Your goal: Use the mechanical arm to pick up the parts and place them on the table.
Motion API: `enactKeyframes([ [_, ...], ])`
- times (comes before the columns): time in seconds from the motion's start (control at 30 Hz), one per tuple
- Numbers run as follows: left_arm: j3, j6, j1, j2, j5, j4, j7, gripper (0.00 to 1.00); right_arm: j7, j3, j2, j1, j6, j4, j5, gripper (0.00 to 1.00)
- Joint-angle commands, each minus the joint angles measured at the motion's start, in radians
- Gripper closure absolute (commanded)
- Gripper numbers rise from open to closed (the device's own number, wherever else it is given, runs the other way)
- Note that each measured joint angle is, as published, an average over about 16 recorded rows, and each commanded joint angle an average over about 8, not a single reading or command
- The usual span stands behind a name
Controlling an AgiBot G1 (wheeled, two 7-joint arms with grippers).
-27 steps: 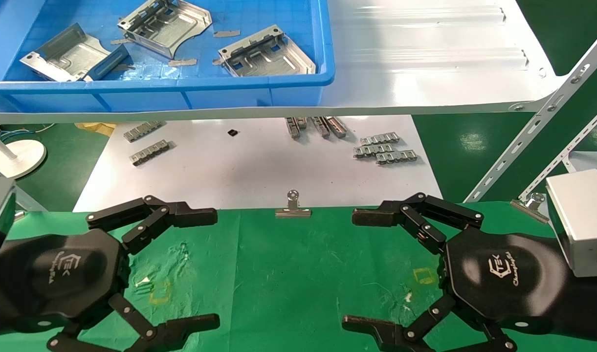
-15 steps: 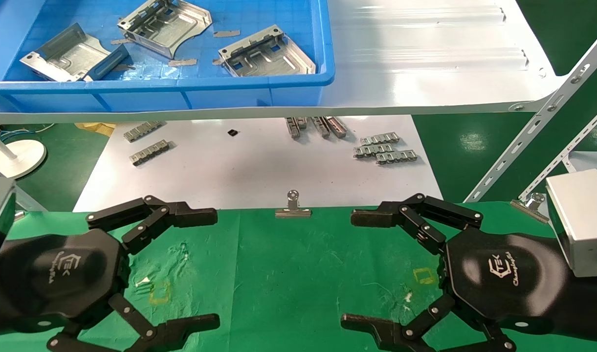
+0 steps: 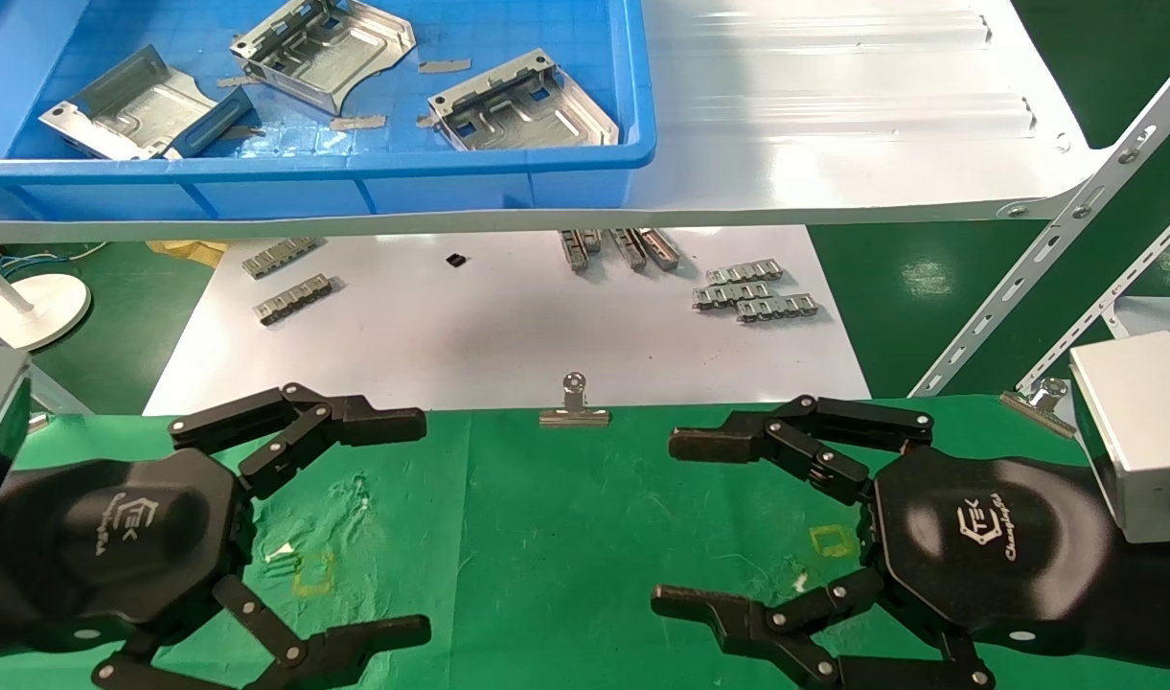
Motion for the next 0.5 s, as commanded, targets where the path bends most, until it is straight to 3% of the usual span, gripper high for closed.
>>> enactKeyframes([
  [0.03, 0.000, 0.000, 0.000, 0.000, 0.000, 0.000, 0.000, 0.00, 0.000, 0.000, 0.000, 0.000, 0.000, 0.000, 0.000, 1.00],
  [0.5, 0.000, 0.000, 0.000, 0.000, 0.000, 0.000, 0.000, 0.00, 0.000, 0.000, 0.000, 0.000, 0.000, 0.000, 0.000, 1.00],
])
